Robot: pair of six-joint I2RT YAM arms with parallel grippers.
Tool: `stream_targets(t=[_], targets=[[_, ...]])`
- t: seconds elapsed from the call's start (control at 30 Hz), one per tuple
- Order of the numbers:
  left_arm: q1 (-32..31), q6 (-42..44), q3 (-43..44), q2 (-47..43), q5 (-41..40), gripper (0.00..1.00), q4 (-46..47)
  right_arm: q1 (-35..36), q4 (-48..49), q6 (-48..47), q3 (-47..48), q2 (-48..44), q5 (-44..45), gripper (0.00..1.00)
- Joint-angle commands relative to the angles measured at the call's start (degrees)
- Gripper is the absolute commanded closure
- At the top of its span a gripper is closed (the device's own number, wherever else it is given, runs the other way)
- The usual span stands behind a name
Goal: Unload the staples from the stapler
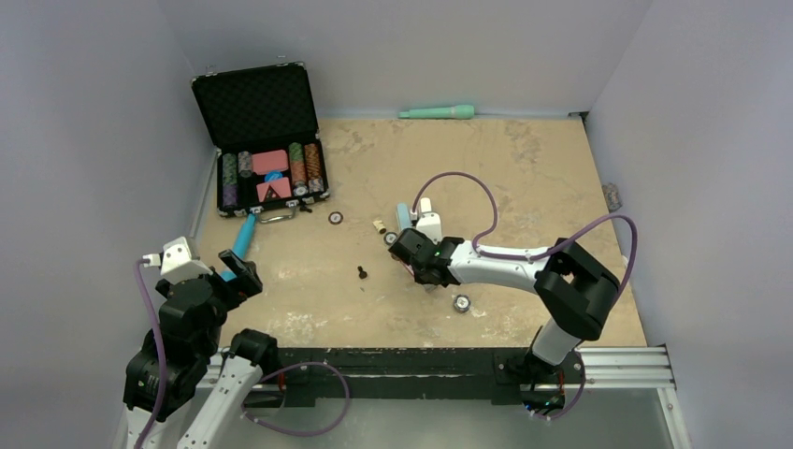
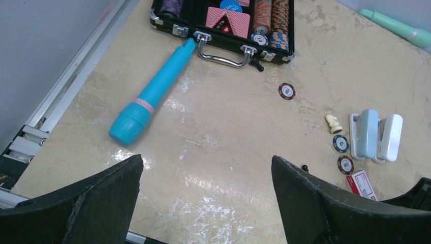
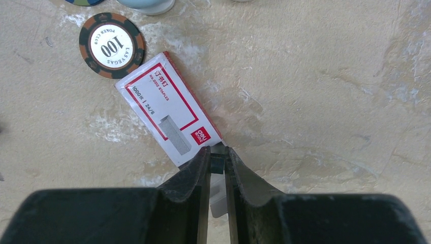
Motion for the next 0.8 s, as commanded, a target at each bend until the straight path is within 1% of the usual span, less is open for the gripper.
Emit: stream_targets(t=[0.0, 0.43, 0.5, 0.63, 0.77], targets=[[0.2, 1.8, -0.1, 0.6, -0.2, 0.0, 2.0, -0.3, 0.9, 0.8, -1.2, -1.3, 0.0, 0.81], [0.2, 1.8, -0.1, 0.5, -0.1, 0.0, 2.0, -0.3, 1.1, 1.3, -1.5, -1.5, 0.2, 0.8], [0.2, 1.8, -0.2, 0.5, 0.0, 0.0, 2.1, -0.3, 1.0, 1.3, -1.5, -1.7, 0.1, 0.78], [0.2, 1.9, -0.2, 0.6, 0.0, 0.0, 2.1, -0.3, 1.1, 1.0, -1.5, -1.8, 0.0, 0.73], [0.2, 2.0, -0.2, 0.7, 0.1, 0.0, 2.1, -0.3, 0.7, 0.9, -1.1, -2.2, 0.2, 0.71]])
